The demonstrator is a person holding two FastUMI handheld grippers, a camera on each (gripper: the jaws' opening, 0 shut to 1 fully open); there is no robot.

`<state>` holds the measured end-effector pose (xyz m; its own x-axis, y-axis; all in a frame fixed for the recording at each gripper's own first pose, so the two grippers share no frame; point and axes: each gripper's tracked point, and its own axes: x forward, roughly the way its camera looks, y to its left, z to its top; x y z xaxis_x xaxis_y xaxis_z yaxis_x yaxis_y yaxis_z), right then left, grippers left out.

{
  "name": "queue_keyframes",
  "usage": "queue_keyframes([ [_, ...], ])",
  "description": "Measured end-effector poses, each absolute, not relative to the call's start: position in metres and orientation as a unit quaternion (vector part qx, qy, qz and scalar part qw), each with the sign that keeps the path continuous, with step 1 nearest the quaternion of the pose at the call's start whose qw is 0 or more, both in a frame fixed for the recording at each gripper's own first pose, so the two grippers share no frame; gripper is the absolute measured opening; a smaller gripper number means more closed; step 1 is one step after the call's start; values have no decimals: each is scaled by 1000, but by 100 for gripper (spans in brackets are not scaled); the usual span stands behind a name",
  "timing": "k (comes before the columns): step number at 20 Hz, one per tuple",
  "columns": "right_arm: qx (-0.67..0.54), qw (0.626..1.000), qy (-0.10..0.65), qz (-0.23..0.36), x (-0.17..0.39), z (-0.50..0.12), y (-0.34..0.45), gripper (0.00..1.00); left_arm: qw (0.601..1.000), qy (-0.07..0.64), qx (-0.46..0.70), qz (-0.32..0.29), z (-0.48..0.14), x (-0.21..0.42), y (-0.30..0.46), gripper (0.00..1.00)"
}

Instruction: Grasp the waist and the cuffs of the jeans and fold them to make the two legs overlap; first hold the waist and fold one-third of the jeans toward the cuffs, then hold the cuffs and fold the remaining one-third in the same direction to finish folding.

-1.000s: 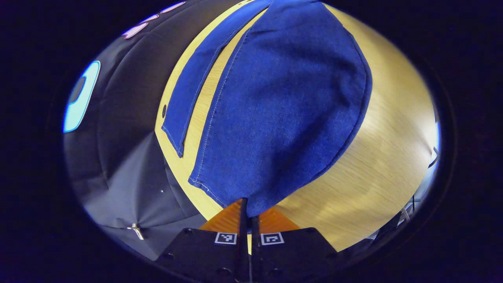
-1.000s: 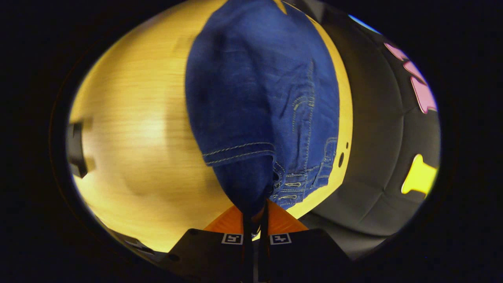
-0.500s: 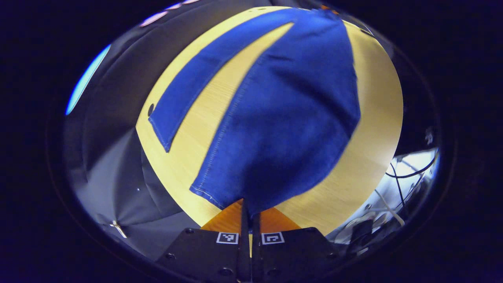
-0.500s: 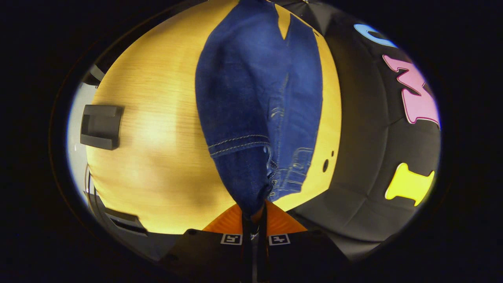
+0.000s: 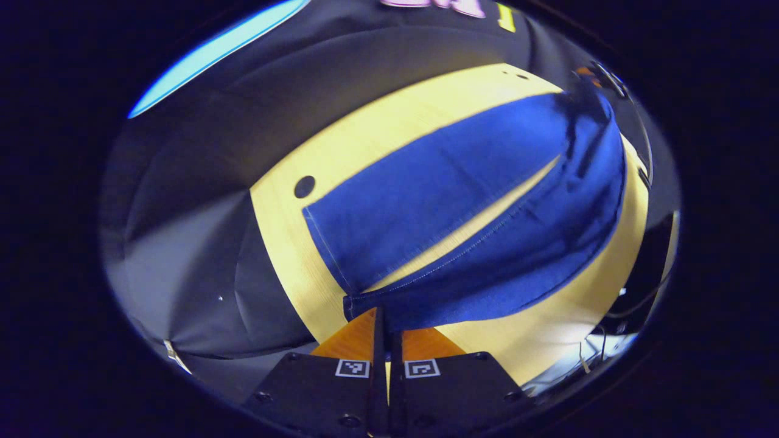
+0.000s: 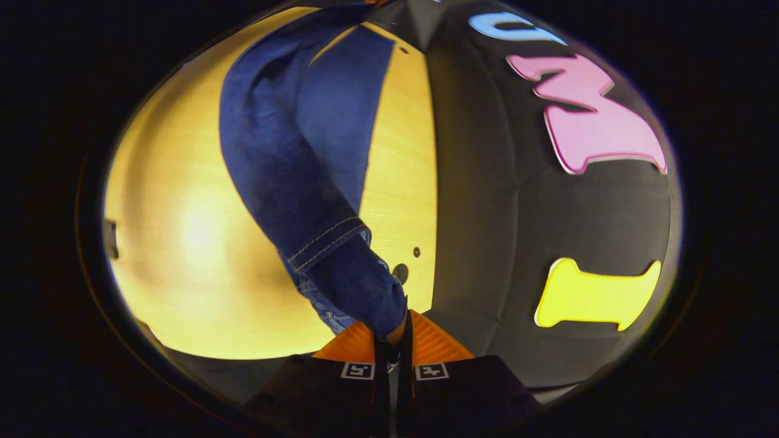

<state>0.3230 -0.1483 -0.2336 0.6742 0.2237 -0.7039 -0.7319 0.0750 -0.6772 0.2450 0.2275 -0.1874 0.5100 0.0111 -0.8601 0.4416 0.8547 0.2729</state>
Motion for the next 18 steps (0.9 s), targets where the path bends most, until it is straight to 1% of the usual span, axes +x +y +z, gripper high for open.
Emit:
queue_keyframes([
  [2,-528,746,258,315,355,-245,-147,9,858,477,162,-99,-194,285,220,7],
  [4,-470,783,301,275,391,-263,-149,9,876,475,60,-63,-205,334,207,7],
  [5,-424,807,330,245,418,-276,-153,9,877,477,33,-46,-212,354,207,6],
  [6,-386,823,355,217,431,-287,-153,15,879,476,28,-26,-213,367,208,6],
  [7,-347,840,370,191,446,-292,-149,10,881,472,36,-3,-220,380,218,7],
  [9,-286,863,392,141,467,-302,-145,9,887,459,47,21,-237,406,226,8],
  [10,-258,867,407,125,471,-311,-136,10,888,457,45,33,-250,411,230,9],
  [11,-255,865,417,114,471,-311,-139,14,889,454,40,42,-254,413,231,16],
  [12,-259,865,418,102,470,-307,-139,18,894,444,37,50,-253,417,230,18],
  [13,-247,868,419,100,468,-305,-134,31,904,422,32,59,-247,422,230,35],
  [14,-217,876,420,93,459,-295,-124,54,915,394,27,78,-235,426,229,55],
  [16,-160,894,410,82,442,-281,-113,100,932,345,28,106,-222,428,232,100],
  [18,-85,916,390,46,422,-259,-118,98,950,287,28,119,-190,416,233,99],
])
